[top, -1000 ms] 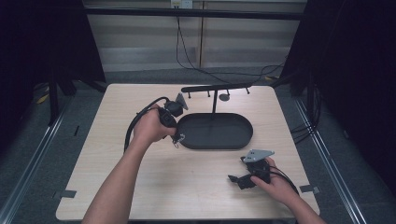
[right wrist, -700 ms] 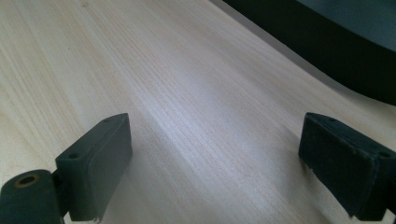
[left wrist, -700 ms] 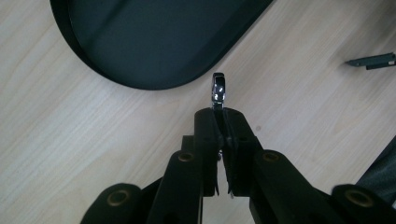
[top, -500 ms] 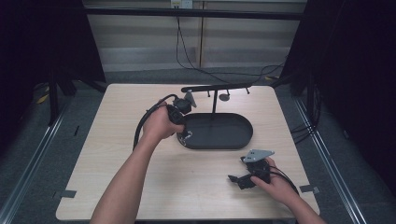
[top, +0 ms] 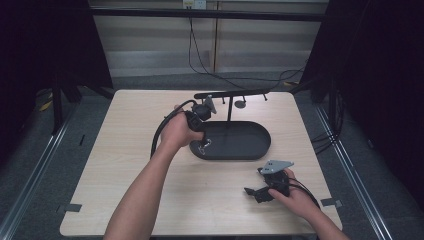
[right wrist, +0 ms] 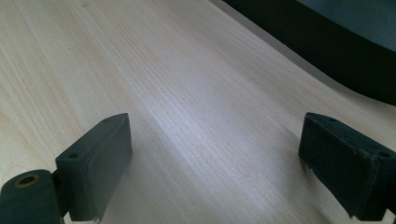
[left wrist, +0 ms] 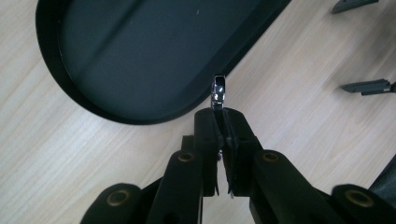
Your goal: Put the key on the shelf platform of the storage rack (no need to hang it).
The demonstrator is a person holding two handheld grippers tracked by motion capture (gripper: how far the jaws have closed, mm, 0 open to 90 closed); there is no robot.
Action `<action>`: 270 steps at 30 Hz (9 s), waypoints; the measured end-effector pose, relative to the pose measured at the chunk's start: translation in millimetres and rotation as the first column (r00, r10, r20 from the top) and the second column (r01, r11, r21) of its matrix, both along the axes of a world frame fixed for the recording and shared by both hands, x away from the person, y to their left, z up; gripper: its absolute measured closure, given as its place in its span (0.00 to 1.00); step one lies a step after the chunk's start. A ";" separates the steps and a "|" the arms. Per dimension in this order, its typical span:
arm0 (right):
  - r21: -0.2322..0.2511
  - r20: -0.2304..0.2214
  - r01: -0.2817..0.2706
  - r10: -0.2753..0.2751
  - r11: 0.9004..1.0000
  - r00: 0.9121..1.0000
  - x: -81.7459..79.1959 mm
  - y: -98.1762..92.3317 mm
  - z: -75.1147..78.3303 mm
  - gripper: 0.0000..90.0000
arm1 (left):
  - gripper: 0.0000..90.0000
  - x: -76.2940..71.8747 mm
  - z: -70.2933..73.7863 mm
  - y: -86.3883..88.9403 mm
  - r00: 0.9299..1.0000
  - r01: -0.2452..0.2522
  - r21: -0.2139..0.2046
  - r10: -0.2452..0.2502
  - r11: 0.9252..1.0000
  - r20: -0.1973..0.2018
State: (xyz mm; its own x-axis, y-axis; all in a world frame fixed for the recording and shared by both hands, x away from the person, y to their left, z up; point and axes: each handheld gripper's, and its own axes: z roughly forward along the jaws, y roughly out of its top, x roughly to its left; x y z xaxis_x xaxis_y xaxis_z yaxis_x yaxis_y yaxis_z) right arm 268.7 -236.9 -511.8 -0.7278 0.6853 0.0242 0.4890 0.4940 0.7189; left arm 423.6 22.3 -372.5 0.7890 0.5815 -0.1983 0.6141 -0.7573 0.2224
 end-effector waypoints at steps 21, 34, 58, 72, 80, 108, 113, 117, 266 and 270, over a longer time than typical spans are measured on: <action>-0.001 0.000 -0.001 0.001 1.000 1.000 0.0 0.0 0.0 0.10 | 0.95 9.0 -12.4 -18.9 1.000 -0.012 0.008 0.012 1.000 0.024; -0.001 0.001 -0.002 0.002 1.000 1.000 0.1 -0.1 0.0 0.10 | 0.95 13.3 -24.2 -25.8 0.999 -0.020 0.023 0.019 1.000 0.036; 0.000 -0.001 -0.002 0.002 1.000 1.000 0.0 -0.1 0.0 0.10 | 0.94 20.3 -43.9 -31.7 0.999 -0.026 0.019 0.025 0.999 0.048; -0.001 0.001 -0.002 0.002 1.000 1.000 0.1 -0.1 0.0 0.10 | 0.94 22.3 -51.6 -35.0 0.997 -0.037 0.030 0.035 0.999 0.065; -0.001 0.001 -0.002 0.002 1.000 1.000 0.1 -0.1 0.0 0.10 | 0.94 23.2 -54.9 -37.7 0.998 -0.025 0.039 0.022 0.999 0.064; -0.001 0.000 -0.001 0.001 1.000 1.000 0.0 -0.1 0.0 0.10 | 0.85 19.0 -48.1 -29.2 0.995 -0.049 0.002 0.049 0.999 0.084; 0.000 -0.001 -0.003 0.003 1.000 1.000 0.0 0.0 0.0 0.10 | 0.83 18.3 -46.0 -25.1 0.995 -0.063 -0.010 0.064 0.998 0.076; 0.000 -0.001 -0.003 0.003 1.000 1.000 0.0 0.0 0.0 0.10 | 0.79 17.1 -43.5 -22.6 0.994 -0.059 -0.017 0.061 0.998 0.089; 0.001 -0.004 -0.001 0.001 1.000 1.000 -0.2 0.0 0.0 0.10 | 0.31 -50.9 -32.7 132.1 0.984 -0.115 -0.100 0.127 0.988 0.124; 0.001 -0.004 -0.001 0.001 1.000 1.000 -0.2 0.0 0.0 0.10 | 0.31 -54.6 -34.6 135.4 0.983 -0.116 -0.102 0.129 0.988 0.129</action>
